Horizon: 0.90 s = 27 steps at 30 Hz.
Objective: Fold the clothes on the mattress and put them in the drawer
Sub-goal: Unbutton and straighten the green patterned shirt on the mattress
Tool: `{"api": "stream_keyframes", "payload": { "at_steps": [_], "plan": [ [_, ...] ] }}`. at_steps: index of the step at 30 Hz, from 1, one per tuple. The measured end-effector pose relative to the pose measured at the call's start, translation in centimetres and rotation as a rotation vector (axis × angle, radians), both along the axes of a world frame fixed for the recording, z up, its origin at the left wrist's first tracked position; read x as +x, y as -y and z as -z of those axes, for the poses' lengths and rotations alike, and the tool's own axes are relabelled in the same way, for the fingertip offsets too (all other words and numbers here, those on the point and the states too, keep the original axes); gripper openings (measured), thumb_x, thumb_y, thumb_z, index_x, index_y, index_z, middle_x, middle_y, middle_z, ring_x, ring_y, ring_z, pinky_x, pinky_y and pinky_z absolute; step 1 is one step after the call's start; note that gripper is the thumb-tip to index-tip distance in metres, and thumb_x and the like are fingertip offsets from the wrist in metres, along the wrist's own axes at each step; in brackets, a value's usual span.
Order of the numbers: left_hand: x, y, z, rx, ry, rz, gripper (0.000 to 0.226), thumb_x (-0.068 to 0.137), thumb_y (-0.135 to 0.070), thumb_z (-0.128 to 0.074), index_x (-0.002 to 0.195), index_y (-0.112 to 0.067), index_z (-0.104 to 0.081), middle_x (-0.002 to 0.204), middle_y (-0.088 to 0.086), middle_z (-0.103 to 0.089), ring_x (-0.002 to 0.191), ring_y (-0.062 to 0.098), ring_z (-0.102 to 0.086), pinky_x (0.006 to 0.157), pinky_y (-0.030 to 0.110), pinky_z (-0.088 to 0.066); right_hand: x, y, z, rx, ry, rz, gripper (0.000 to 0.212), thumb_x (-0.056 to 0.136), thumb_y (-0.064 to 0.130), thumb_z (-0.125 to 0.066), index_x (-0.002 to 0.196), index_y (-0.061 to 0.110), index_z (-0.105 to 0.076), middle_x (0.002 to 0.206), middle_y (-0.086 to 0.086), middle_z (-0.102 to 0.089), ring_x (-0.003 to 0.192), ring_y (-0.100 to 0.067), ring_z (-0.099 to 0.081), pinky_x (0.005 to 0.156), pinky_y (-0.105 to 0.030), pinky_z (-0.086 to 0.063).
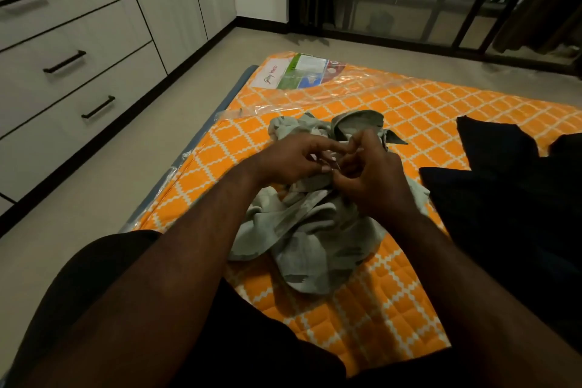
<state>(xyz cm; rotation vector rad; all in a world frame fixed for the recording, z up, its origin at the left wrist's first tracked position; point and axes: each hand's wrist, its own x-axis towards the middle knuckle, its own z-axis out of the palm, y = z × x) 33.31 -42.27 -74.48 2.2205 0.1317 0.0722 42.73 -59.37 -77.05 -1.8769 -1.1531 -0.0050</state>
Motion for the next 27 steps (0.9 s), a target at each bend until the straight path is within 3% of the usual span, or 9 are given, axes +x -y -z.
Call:
{"api": "stream_keyframes", "payload": {
  "at_steps": [3, 5, 9, 14, 17, 21, 24, 27],
  "plan": [
    [0.4, 0.4, 0.5, 0.258, 0.023, -0.058, 0.022, 0.09, -0.015, -0.075, 0.112, -0.018, -0.075, 0.1, -0.005, -0.073, 0.091, 0.007, -0.066, 0.08, 0.027, -0.054, 0.4, 0.2, 0.4, -0.027, -0.022, 0.008, 0.046, 0.076, 0.004, -0.085, 0.097, 0.021, -0.048, 0.075, 0.012, -0.067, 0.074, 0.011, -0.066, 0.058, -0.009, -0.048],
    [0.7, 0.8, 0.6, 0.377, 0.034, -0.085, 0.013, 0.09, -0.019, -0.075, 0.102, -0.015, -0.076, 0.089, -0.006, -0.069, 0.083, 0.009, -0.062, 0.073, 0.029, -0.049, 0.6, 0.2, 0.6, -0.026, -0.033, 0.016, 0.041, 0.077, 0.001, -0.084, 0.096, 0.016, -0.05, 0.076, 0.006, -0.071, 0.076, 0.007, -0.068, 0.058, -0.009, -0.047],
    [0.7, 1.3, 0.8, 0.429, 0.066, -0.129, 0.006, 0.088, -0.015, -0.072, 0.091, -0.011, -0.075, 0.08, -0.003, -0.067, 0.074, 0.011, -0.059, 0.062, 0.022, -0.041, 0.9, 0.2, 0.6, -0.039, -0.006, 0.039, 0.034, 0.077, 0.0, -0.08, 0.094, 0.012, -0.053, 0.075, 0.003, -0.071, 0.076, 0.004, -0.069, 0.058, -0.01, -0.046],
    [1.0, 2.8, 0.7, 0.418, 0.091, -0.192, 0.006, 0.084, -0.011, -0.066, 0.081, -0.006, -0.069, 0.069, -0.003, -0.058, 0.063, 0.011, -0.052, 0.057, 0.026, -0.037, 0.4, 0.0, 0.5, -0.031, 0.086, 0.121, 0.034, 0.079, 0.0, -0.075, 0.094, 0.016, -0.049, 0.073, -0.001, -0.066, 0.064, -0.011, -0.066, 0.054, -0.026, -0.046],
    [1.1, 2.8, 0.0, 0.475, 0.0, -0.095, 0.005, 0.086, -0.008, -0.064, 0.085, -0.005, -0.068, 0.071, -0.002, -0.057, 0.063, 0.009, -0.05, 0.057, 0.026, -0.037, -0.4, -0.1, 0.7, -0.077, 0.122, 0.112, 0.038, 0.08, 0.007, -0.078, 0.092, 0.019, -0.044, 0.074, 0.001, -0.063, 0.063, -0.017, -0.062, 0.051, -0.035, -0.044],
    [0.4, 2.5, 0.1, 0.396, 0.111, -0.082, 0.011, 0.081, -0.001, -0.068, 0.089, -0.009, -0.07, 0.082, -0.002, -0.061, 0.076, 0.011, -0.055, 0.069, 0.028, -0.045, -1.3, -0.8, 1.2, -0.058, 0.121, 0.122, 0.034, 0.078, 0.01, -0.078, 0.086, 0.016, -0.045, 0.072, 0.004, -0.053, 0.062, -0.014, -0.05, 0.051, -0.031, -0.037],
    [0.3, 2.3, 0.8, 0.266, 0.279, -0.354, 0.021, 0.081, -0.005, -0.071, 0.097, -0.017, -0.065, 0.1, 0.001, -0.05, 0.091, 0.011, -0.047, 0.074, 0.025, -0.043, -1.1, -1.0, 0.9, 0.07, -0.096, 0.116, 0.025, 0.079, 0.009, -0.078, 0.091, 0.017, -0.058, 0.082, 0.004, -0.068, 0.074, -0.011, -0.068, 0.066, -0.03, -0.055],
    [0.6, 1.4, 0.4, 0.107, 0.289, -0.601, 0.026, 0.083, -0.014, -0.073, 0.1, -0.022, -0.056, 0.103, 0.001, -0.051, 0.094, 0.017, -0.054, 0.072, 0.027, -0.049, -1.0, -0.8, 0.9, 0.083, -0.177, 0.115, 0.028, 0.081, 0.009, -0.081, 0.098, 0.022, -0.062, 0.09, 0.012, -0.071, 0.083, 0.001, -0.07, 0.076, -0.02, -0.057]
  ]
}}
